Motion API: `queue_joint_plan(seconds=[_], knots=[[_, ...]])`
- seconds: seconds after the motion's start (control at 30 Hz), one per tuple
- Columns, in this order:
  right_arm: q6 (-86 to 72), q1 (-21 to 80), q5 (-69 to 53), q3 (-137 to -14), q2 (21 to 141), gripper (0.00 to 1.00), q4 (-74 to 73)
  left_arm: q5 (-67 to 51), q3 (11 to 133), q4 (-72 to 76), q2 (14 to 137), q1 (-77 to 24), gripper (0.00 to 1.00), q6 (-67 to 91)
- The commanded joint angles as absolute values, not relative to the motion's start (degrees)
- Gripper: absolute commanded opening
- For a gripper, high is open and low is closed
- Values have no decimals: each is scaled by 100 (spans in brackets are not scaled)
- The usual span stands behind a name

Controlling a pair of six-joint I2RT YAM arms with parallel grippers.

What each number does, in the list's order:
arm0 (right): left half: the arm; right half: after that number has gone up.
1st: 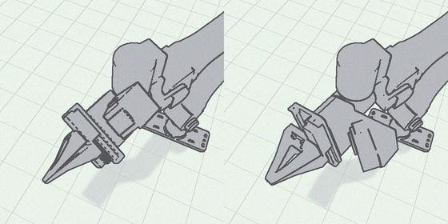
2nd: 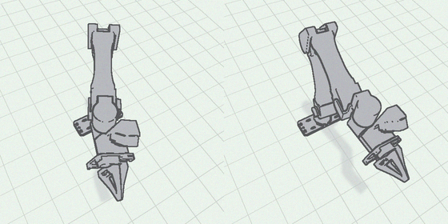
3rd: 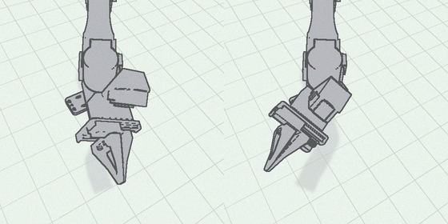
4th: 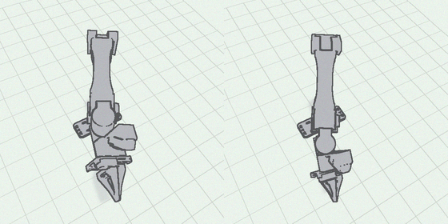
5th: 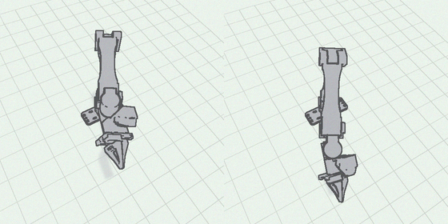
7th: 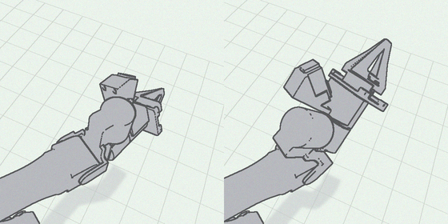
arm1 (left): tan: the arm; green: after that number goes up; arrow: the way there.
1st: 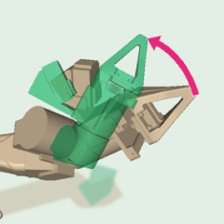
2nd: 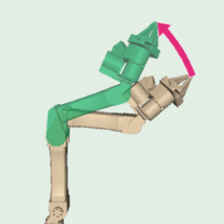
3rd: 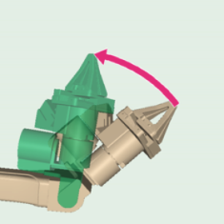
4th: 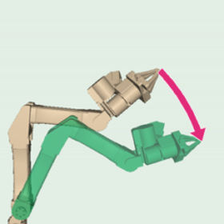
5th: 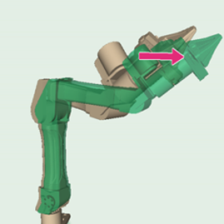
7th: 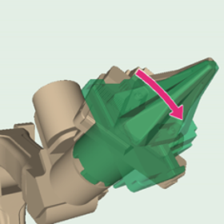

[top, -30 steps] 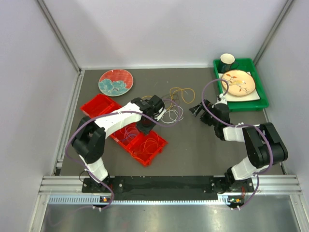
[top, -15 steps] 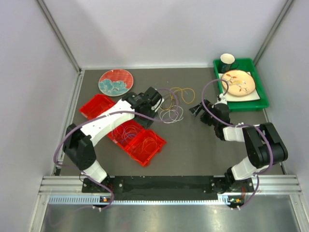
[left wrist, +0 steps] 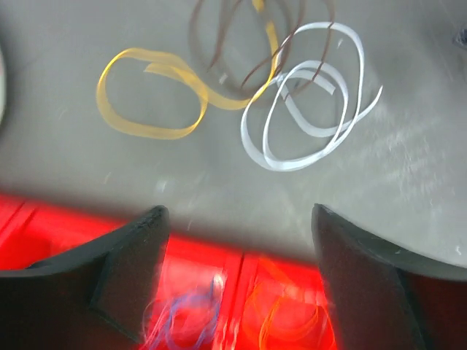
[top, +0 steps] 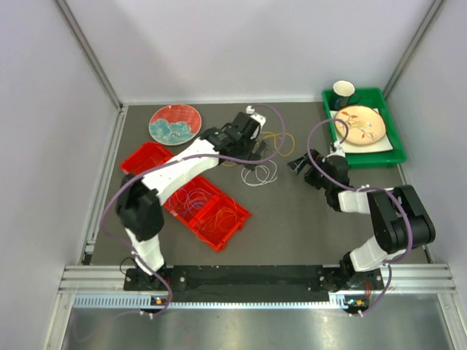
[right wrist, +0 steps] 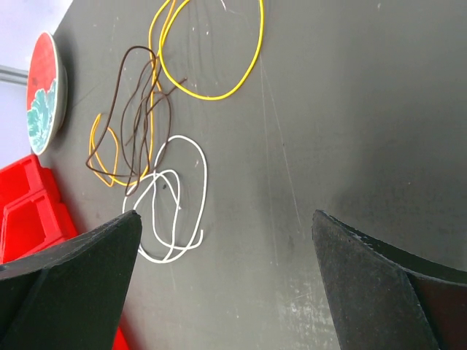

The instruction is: Untangle the cables

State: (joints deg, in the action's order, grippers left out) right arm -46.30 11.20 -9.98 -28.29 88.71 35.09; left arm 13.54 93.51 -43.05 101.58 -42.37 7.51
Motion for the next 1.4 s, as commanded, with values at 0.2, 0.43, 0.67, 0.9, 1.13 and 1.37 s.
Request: queue_joint_plan(seconds=[0.2,0.43,0.67,0.9,1.13,1.37], knots=[[-4772,967,-1142,-2935,9070,99,3981,879,10274,-2699,11662,-4271,99,352],[-4825,932,-1178,-2962,9158,99,4008,1318,10854,-2487,12506,-4517,99,44],[-4860,914,-1213,-2997,9229,99,4034,1862,11180,-2461,13086,-4640,93,-220],[-4869,905,-1230,-3015,9264,99,4017,2829,11224,-2329,13289,-4711,49,-334],[-4878,905,-1239,-3023,9272,99,4025,3243,11224,-2145,13149,-4729,0,-413],[-4878,905,-1239,-3023,9281,99,4017,3559,11899,-2592,12428,-4685,0,-518]])
